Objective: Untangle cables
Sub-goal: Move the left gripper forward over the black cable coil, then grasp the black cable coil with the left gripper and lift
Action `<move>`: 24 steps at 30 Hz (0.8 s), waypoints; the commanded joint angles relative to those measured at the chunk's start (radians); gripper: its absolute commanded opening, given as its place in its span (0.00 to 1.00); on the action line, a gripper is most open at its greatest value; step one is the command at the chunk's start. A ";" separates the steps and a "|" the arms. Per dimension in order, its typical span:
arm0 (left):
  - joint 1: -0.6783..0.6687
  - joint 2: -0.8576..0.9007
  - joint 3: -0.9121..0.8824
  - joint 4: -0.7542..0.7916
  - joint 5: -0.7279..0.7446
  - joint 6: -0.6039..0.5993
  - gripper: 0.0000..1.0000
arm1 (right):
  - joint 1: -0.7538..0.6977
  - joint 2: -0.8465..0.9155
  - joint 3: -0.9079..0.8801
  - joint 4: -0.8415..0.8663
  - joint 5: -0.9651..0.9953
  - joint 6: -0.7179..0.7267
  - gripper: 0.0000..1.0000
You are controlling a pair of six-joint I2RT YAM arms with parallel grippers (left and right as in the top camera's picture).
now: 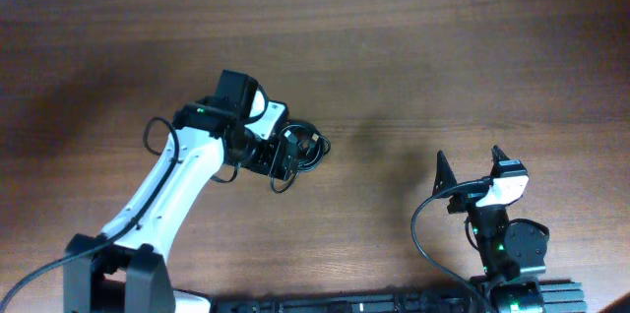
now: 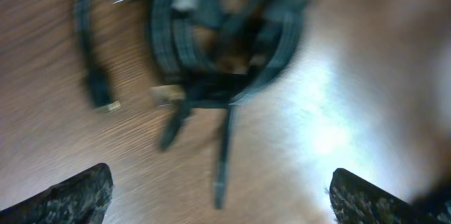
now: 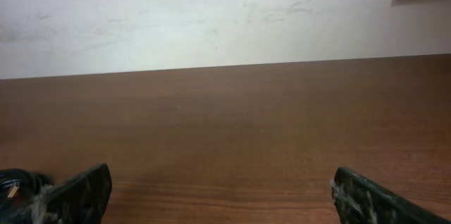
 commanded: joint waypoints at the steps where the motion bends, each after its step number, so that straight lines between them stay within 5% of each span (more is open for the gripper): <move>1: -0.002 0.032 0.018 0.046 -0.130 -0.270 0.99 | -0.004 -0.008 -0.003 -0.007 0.009 0.003 0.98; 14: -0.077 0.177 0.018 0.148 -0.121 -0.270 0.99 | -0.004 -0.008 -0.003 -0.007 0.009 0.003 0.98; 19: -0.077 0.196 0.018 0.154 -0.120 -0.270 0.74 | -0.004 -0.008 -0.003 -0.007 0.009 0.003 0.98; 24: -0.077 0.200 0.018 0.193 -0.120 -0.270 0.73 | -0.004 -0.008 -0.003 -0.007 0.009 0.003 0.99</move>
